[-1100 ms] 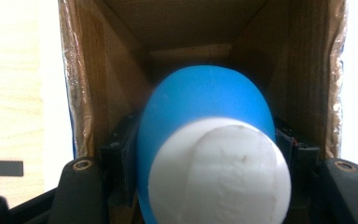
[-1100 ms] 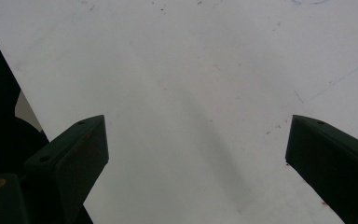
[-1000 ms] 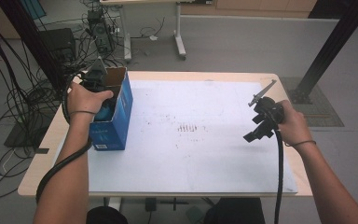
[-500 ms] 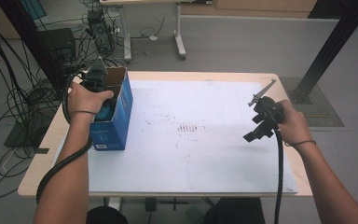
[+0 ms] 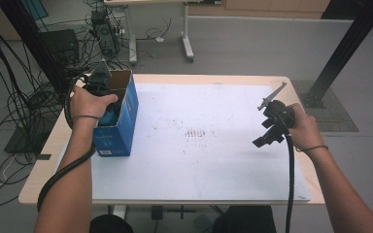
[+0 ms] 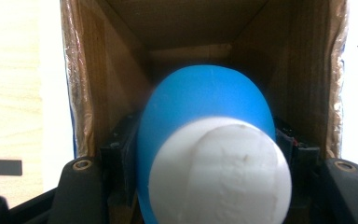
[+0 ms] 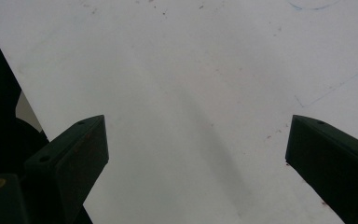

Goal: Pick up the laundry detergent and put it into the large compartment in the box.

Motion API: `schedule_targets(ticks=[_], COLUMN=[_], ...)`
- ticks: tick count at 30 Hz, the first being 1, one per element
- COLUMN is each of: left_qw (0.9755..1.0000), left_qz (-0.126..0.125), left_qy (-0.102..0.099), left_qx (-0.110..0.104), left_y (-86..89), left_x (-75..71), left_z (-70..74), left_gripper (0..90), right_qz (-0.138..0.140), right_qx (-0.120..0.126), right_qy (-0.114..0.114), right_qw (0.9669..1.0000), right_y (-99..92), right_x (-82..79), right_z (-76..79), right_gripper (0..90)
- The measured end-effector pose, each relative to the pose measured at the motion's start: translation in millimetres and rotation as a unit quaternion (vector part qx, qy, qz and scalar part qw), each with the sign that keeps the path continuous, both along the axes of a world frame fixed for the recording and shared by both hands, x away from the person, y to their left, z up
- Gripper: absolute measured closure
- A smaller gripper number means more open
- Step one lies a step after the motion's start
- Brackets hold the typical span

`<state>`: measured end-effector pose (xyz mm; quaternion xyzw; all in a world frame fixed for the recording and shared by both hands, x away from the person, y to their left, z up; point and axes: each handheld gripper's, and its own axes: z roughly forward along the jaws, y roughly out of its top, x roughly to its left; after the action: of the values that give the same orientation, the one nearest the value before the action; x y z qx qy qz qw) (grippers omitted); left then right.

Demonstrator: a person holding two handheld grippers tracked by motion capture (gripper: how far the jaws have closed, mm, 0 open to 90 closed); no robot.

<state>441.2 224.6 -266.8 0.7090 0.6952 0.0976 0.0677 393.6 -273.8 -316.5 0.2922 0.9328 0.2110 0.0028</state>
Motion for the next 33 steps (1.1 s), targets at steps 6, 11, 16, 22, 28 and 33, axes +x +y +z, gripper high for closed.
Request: schedule_targets(ticks=[6, 11, 16, 22, 28, 33], left_qw=[1.0000, 1.0000, 1.0000, 1.0000, 1.0000, 0.9999], left_qz=[0.005, 0.005, 0.004, 0.005, 0.008, 0.009], left_qy=[0.002, 0.002, 0.002, 0.003, 0.000, -0.005], left_qx=[0.000, 0.002, 0.002, -0.001, -0.002, 0.000], left_y=[-0.8, -1.3, -1.0, -0.2, -0.1, -0.7], left_x=[0.6, 0.9, 0.9, 0.7, 0.6, 0.2], left_z=[0.0, -0.1, 0.0, 0.1, 0.6, 5.4], left_gripper=[37.3, 37.3, 37.3, 37.2, 35.5, 32.9], right_qz=[0.000, -0.002, 0.000, -0.001, 0.000, 0.000], right_qx=[0.001, 0.002, 0.000, 0.001, 0.001, 0.001], right_qy=[-0.001, 0.000, -0.001, 0.000, -0.001, 0.000], right_qw=[1.0000, 1.0000, 1.0000, 1.0000, 1.0000, 1.0000], right_y=[-1.0, -1.7, -0.9, -0.7, -0.5, -0.1], right_x=[0.3, 0.1, 0.3, 0.8, 1.0, 1.0], right_z=[0.4, 0.0, 0.4, -0.3, -0.2, -0.5], right_gripper=[5.6, 5.6, 5.6, 5.6, 5.6, 5.6])
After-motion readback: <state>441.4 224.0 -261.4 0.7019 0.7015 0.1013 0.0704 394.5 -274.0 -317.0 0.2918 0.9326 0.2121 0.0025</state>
